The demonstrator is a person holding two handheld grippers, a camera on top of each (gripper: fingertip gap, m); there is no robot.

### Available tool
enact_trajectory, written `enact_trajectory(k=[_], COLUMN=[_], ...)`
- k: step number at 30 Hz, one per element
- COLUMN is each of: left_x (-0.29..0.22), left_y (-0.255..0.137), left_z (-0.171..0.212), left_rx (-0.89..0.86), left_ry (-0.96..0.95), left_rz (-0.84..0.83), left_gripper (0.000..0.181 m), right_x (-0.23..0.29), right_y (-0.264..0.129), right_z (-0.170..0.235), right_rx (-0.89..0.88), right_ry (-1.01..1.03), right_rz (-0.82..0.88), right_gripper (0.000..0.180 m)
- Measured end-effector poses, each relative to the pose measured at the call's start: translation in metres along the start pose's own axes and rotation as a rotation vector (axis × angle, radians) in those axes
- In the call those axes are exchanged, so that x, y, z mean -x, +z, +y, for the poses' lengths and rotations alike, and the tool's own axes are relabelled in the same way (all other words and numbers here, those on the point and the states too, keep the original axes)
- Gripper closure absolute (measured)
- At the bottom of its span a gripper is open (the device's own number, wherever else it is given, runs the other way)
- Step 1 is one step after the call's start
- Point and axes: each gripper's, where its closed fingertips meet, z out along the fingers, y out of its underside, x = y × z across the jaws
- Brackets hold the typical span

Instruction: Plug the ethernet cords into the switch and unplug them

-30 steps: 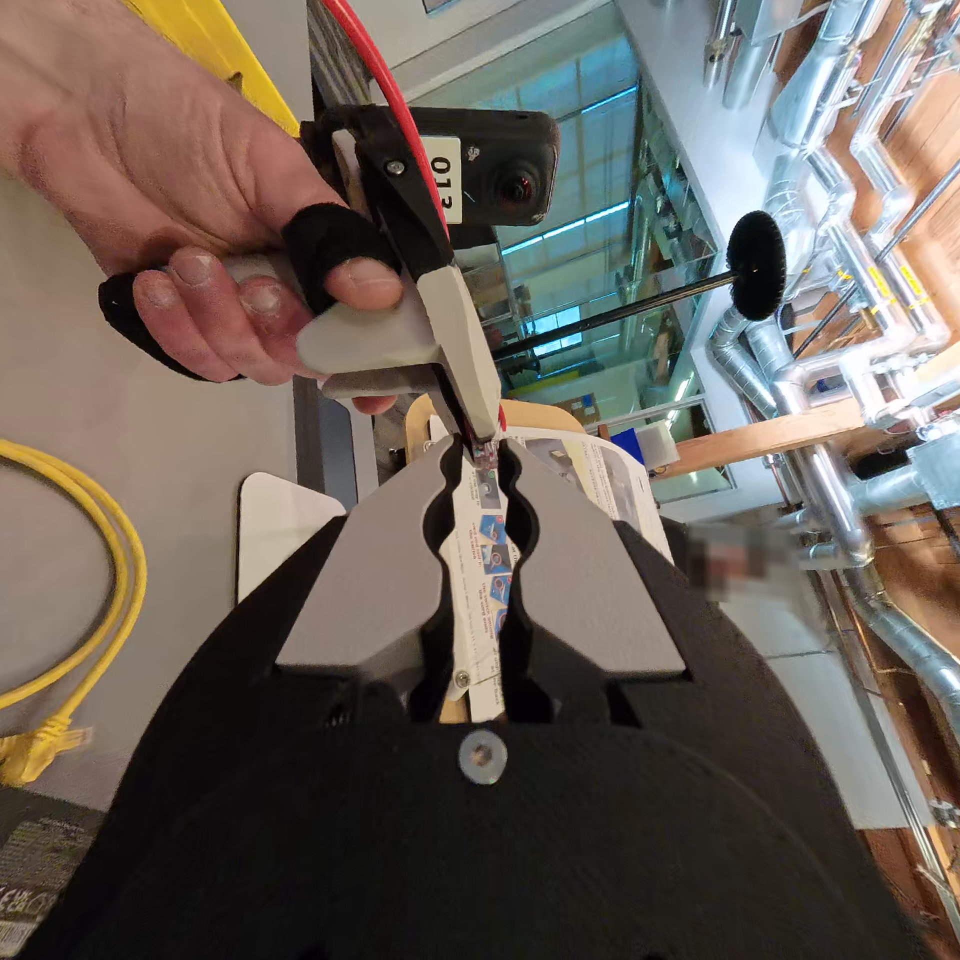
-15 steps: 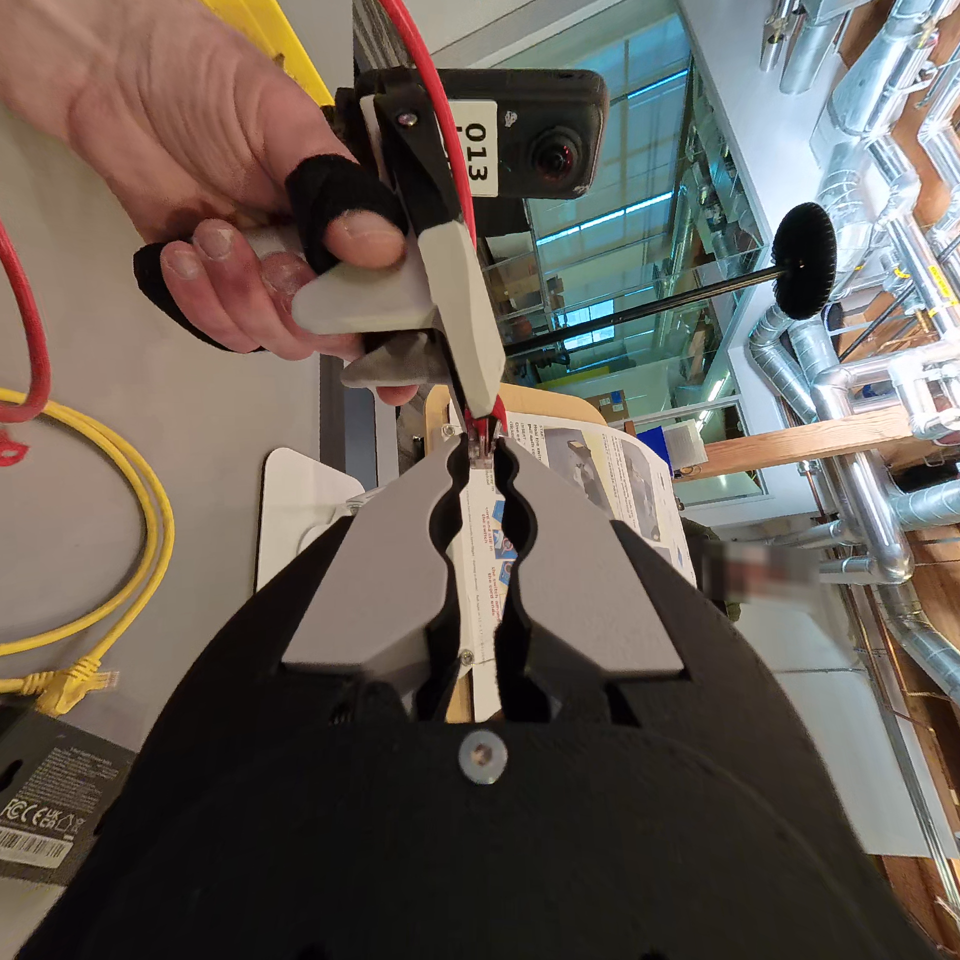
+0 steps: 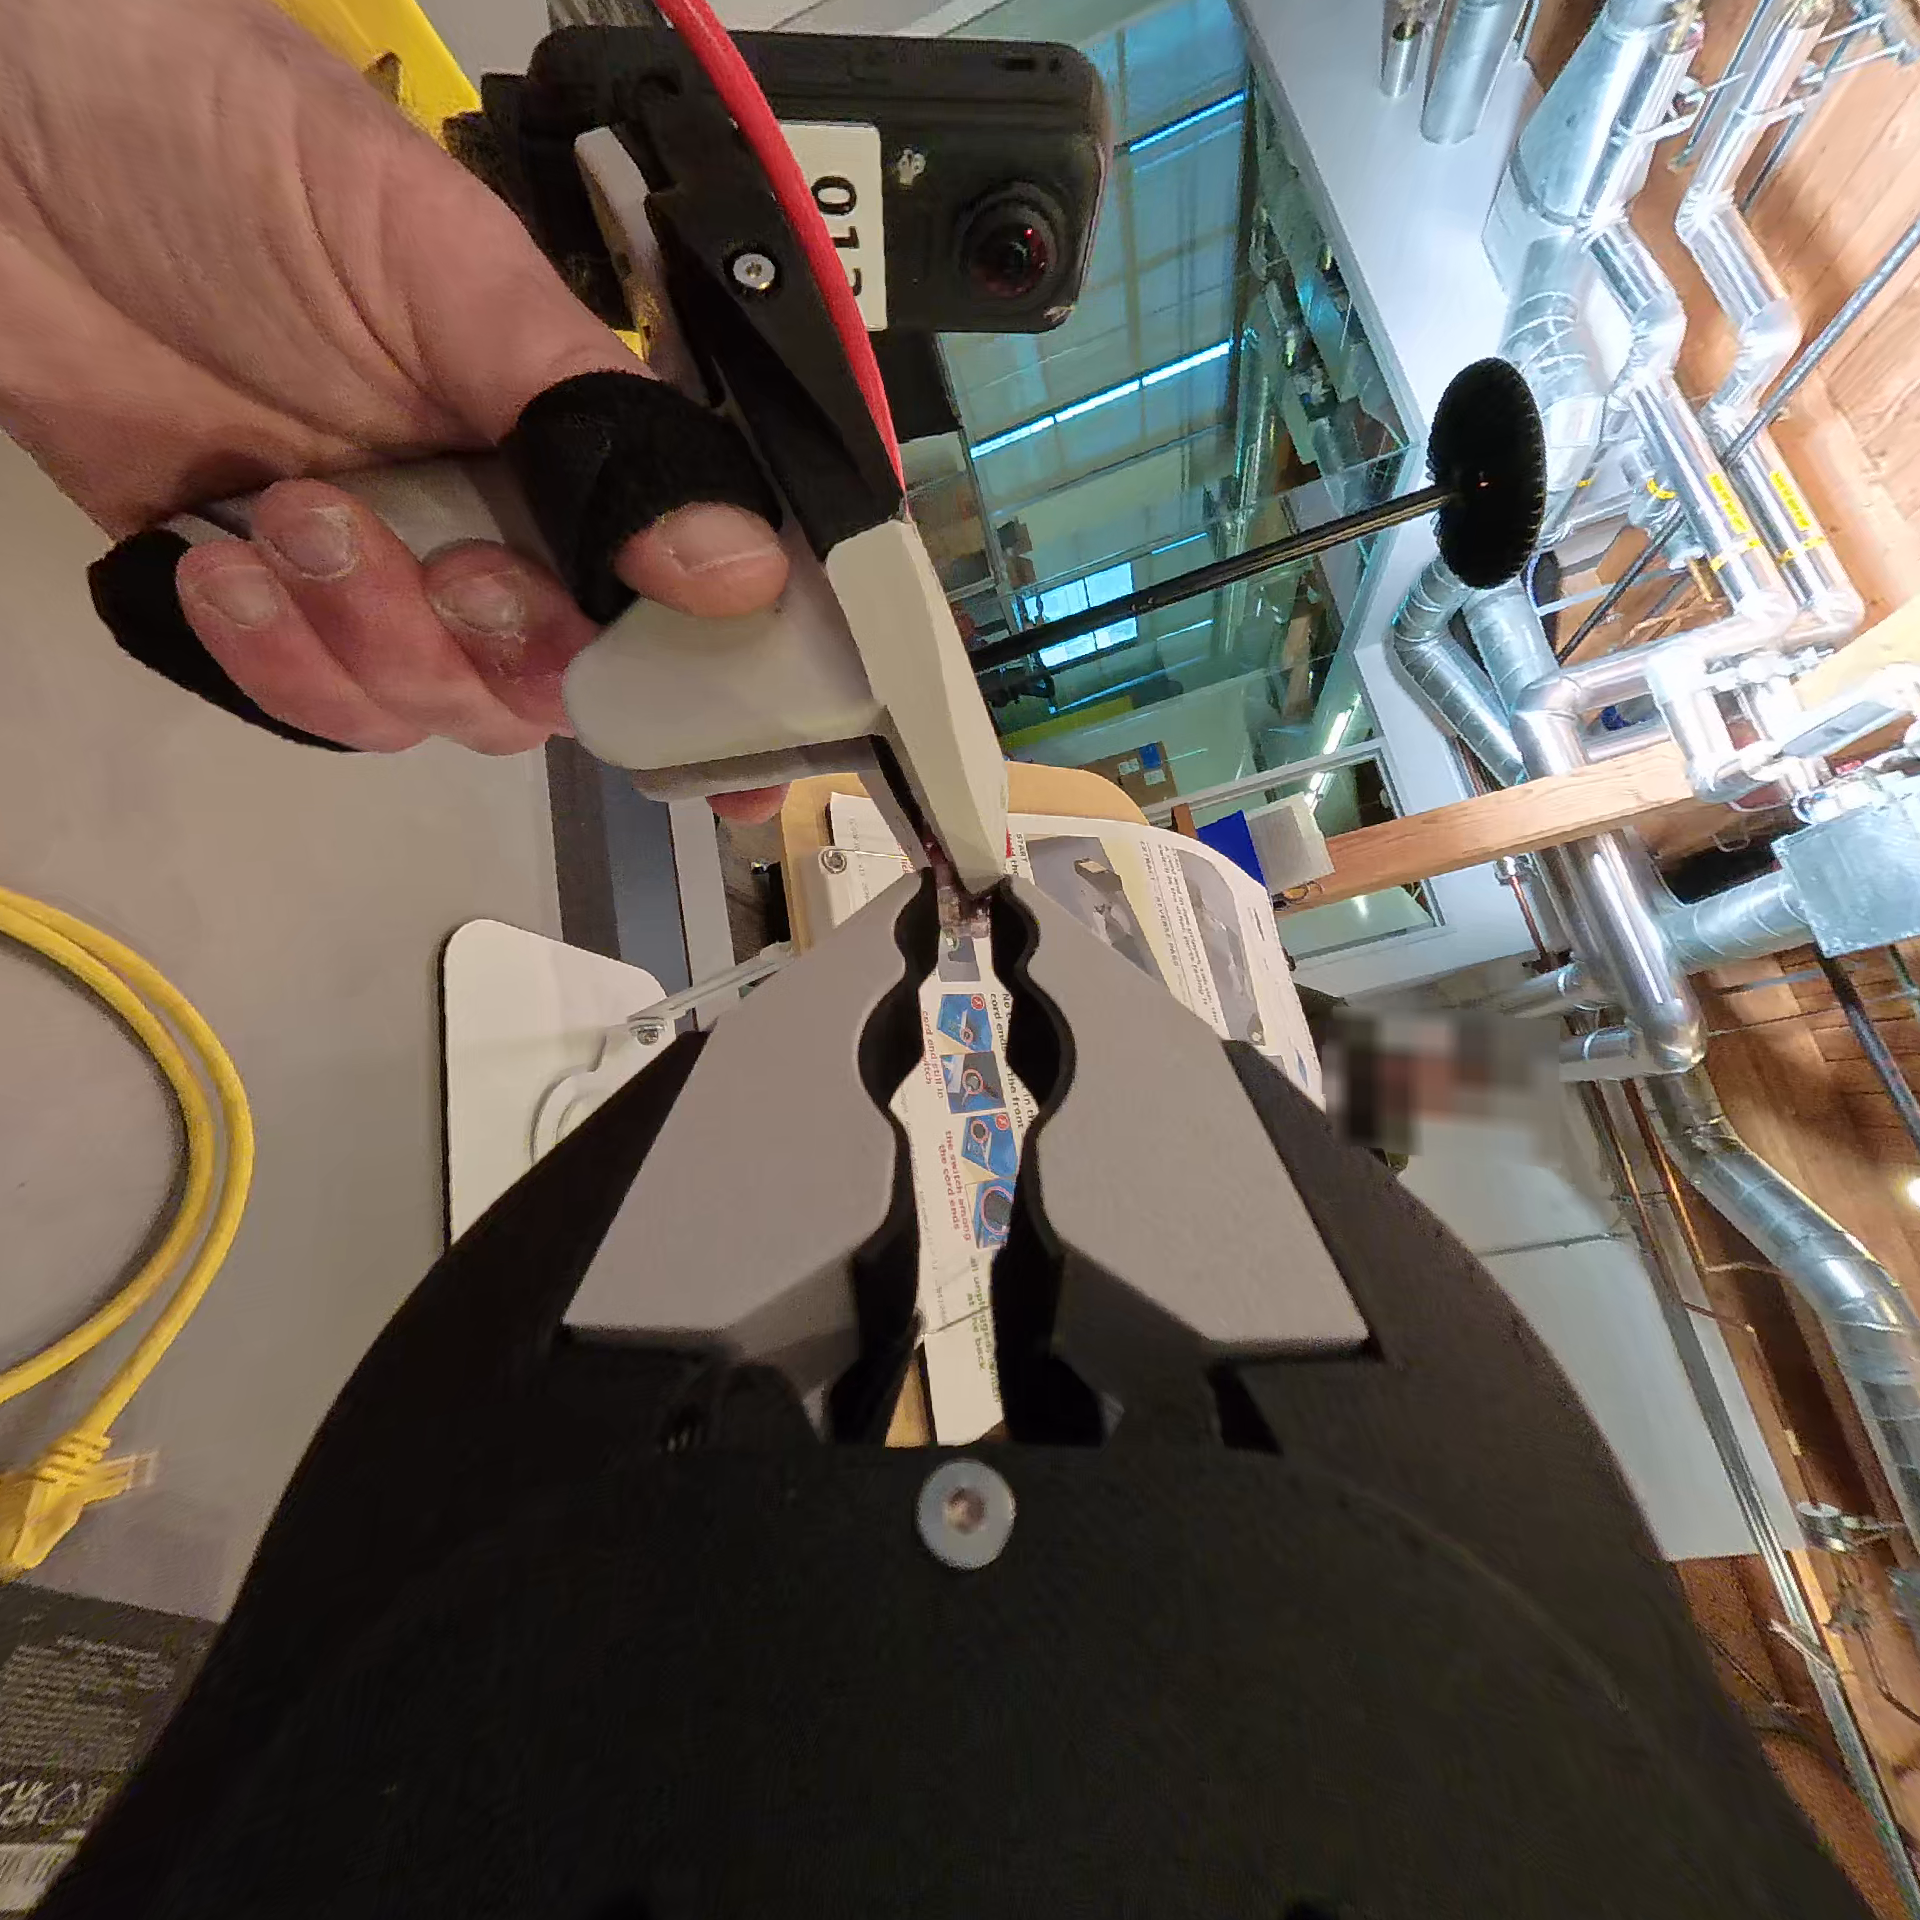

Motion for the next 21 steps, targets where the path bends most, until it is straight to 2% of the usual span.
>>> enact_trajectory(k=[5,11,15,17,21], left_x=[0.002,-0.001,0.0,0.002,0.001], left_y=[-0.001,0.0,0.001,-0.001,-0.003], left_z=[-0.001,0.0,0.001,-0.003,-0.005], left_rx=[-0.031,-0.045,-0.043,-0.055,-0.03], left_ry=[-0.052,-0.121,-0.114,-0.098,-0.019], left_rz=[0.01,0.074,0.07,0.054,0.019], left_gripper=[0.168,0.168,0.166,0.154,0.159], right_x=[-0.001,-0.001,0.0,-0.003,-0.005], right_y=[-0.001,-0.005,-0.007,-0.008,-0.011], right_z=[-0.002,-0.003,0.001,0.006,0.005], right_rx=[-0.021,-0.043,-0.028,-0.006,-0.005], right_ry=[-0.026,-0.023,-0.023,-0.021,-0.03], right_rz=[0.021,-0.003,-0.032,-0.027,-0.028], right_gripper=[0.165,0.173,0.174,0.174,0.173])
